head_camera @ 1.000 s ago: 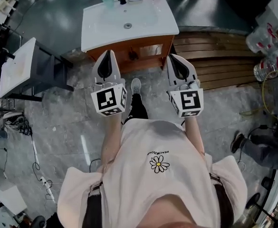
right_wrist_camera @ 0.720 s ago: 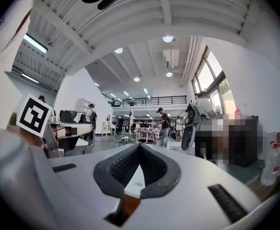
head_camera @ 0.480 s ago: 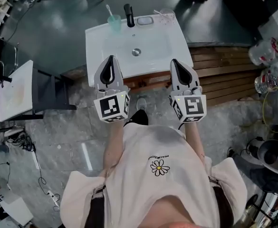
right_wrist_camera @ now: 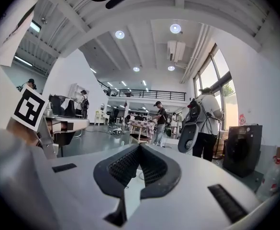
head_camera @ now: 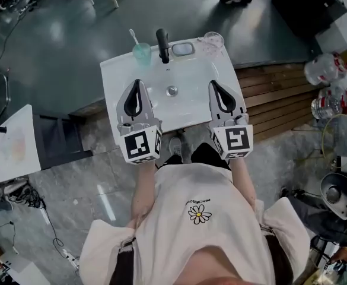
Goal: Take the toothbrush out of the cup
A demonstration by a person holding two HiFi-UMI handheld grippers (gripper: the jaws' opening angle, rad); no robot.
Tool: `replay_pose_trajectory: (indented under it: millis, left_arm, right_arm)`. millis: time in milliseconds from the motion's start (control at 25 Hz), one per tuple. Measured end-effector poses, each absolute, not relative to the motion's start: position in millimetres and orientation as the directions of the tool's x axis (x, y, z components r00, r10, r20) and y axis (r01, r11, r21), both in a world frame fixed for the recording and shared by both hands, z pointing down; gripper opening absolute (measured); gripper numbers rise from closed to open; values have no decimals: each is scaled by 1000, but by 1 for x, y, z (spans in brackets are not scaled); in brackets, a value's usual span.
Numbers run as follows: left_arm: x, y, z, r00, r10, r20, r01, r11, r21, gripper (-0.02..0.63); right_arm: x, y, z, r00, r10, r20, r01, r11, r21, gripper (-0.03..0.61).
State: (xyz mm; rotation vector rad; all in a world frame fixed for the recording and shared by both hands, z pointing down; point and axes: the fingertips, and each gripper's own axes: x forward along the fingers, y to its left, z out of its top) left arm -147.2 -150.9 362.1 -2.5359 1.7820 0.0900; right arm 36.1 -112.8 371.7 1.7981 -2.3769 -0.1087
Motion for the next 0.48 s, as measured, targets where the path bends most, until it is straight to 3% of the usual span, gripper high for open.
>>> replay_pose_trajectory:
  millis: [480]
  left_arm:
    - [-148,-197,364,253,-964,-78,-967,-255,9,6]
  right_arm:
    - [42,-174,390,-338,-936,97,-923,350,160,0]
